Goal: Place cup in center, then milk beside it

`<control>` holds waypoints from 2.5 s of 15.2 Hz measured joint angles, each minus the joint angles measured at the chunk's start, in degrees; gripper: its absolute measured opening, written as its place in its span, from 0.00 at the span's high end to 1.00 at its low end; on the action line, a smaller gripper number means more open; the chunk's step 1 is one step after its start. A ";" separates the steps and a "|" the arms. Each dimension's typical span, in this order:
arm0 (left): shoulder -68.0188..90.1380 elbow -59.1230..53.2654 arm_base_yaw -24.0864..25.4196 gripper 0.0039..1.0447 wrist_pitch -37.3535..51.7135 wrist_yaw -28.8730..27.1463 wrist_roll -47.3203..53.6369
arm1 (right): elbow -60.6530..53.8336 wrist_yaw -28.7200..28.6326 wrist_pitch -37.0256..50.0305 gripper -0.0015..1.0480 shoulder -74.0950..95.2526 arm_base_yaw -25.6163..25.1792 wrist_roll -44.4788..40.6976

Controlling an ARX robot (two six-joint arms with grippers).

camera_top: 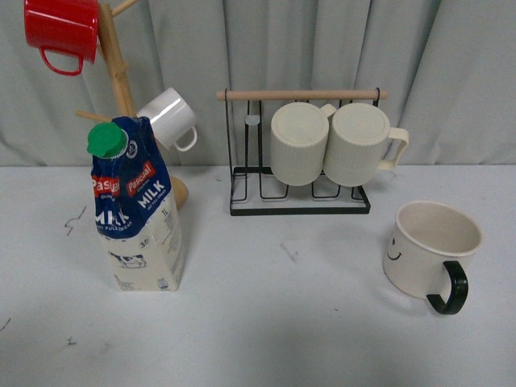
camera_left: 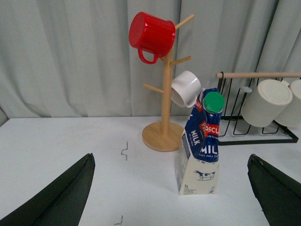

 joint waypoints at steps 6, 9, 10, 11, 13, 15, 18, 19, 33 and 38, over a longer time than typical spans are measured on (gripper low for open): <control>0.00 0.00 0.00 0.06 0.00 -0.02 -0.02 | 16.39 -5.90 9.46 0.06 35.54 2.38 6.14; 0.00 0.00 0.00 0.06 0.02 -0.02 0.00 | 24.02 -6.49 7.39 0.06 47.34 4.24 7.58; 0.00 0.00 0.00 0.06 0.02 -0.02 0.00 | 26.40 -6.36 7.63 0.06 50.97 4.22 7.54; 0.00 0.00 0.00 0.06 0.02 -0.02 0.00 | 29.29 -6.32 6.64 0.06 55.43 4.22 7.28; 0.00 0.00 0.00 0.06 0.02 -0.02 0.00 | 33.35 -6.16 4.22 0.06 62.64 4.09 7.32; 0.00 0.00 0.00 0.06 0.02 -0.02 0.00 | 37.92 -5.62 2.97 0.06 68.85 4.02 7.26; 0.00 0.00 0.00 0.06 0.02 -0.02 0.00 | 43.25 -5.20 2.23 0.06 75.56 3.76 6.71; 0.00 0.00 0.00 0.06 0.02 -0.02 0.00 | 44.54 -4.37 1.68 0.06 77.64 3.78 6.62; 0.00 0.00 0.00 0.06 0.00 -0.02 0.00 | 57.83 2.91 -2.49 0.75 93.96 6.40 3.82; 0.00 0.00 0.00 0.06 0.00 -0.02 0.00 | 56.08 2.97 -2.99 0.97 91.54 7.61 4.09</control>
